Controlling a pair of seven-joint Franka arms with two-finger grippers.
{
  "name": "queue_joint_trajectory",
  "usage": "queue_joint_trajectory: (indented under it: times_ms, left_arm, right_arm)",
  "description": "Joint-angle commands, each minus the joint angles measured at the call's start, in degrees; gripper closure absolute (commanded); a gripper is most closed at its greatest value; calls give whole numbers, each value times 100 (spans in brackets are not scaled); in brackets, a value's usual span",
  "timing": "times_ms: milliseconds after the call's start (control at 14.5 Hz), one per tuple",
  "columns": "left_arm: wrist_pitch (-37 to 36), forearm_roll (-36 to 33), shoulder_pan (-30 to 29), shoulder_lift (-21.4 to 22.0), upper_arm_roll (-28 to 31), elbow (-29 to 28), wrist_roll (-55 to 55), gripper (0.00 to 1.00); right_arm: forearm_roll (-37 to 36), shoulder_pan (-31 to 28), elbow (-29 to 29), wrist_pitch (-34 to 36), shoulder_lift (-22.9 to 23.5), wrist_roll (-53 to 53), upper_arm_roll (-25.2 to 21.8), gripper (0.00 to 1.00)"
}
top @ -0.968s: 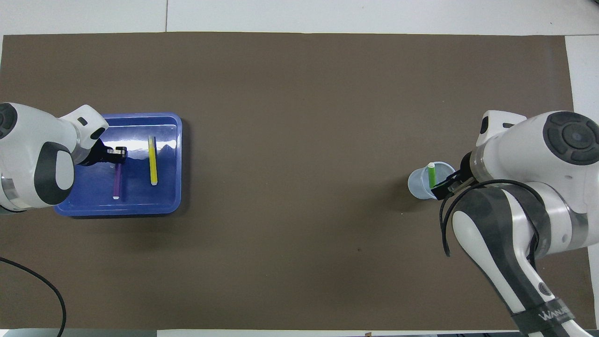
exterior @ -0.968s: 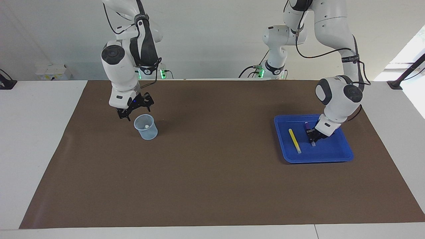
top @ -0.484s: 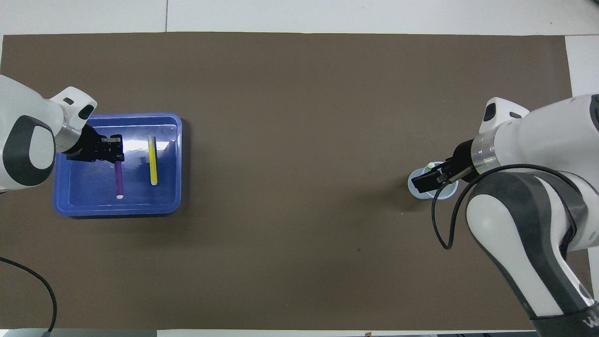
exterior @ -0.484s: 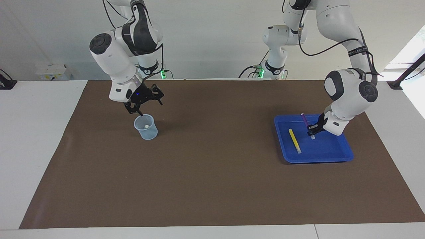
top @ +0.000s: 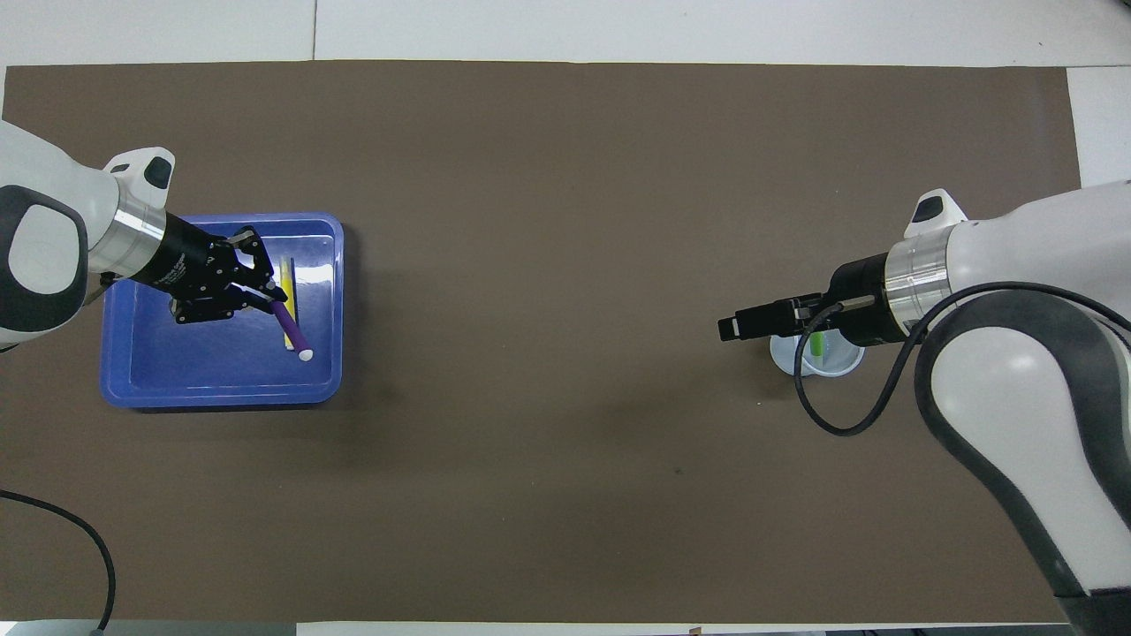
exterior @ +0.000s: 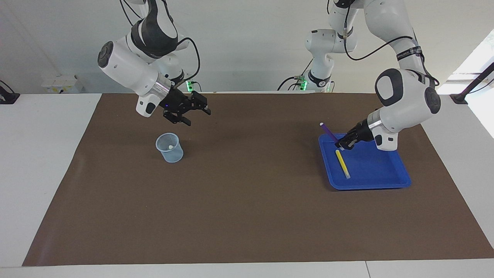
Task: Transfer and insert pens with both arms
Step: 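Lift the purple pen with the left gripper to the right gripper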
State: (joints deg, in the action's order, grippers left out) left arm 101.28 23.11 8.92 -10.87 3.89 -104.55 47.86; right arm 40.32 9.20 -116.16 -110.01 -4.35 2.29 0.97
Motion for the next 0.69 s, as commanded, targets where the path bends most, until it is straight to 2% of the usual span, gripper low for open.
queue_joint_trajectory:
  times_ms: [0, 207, 415, 622]
  left_arm:
    - [-143, 664, 260, 102, 51, -39, 1276, 100]
    - [-126, 1449, 277, 216, 42, -206, 2014, 100]
    - [-108, 1907, 470, 217, 42, -206, 3006, 100]
    - [-3, 2179, 821, 252, 42, -198, 3571, 100]
  right_arm:
    - [642, 300, -4, -73, -154, -1237, 9, 0]
    - [1215, 652, -12, -634, -171, -1933, 9, 0]
    - [1224, 1143, -47, -1275, -163, -2390, 18, 0]
    - [1224, 1846, -109, -2294, -101, -2883, 18, 0]
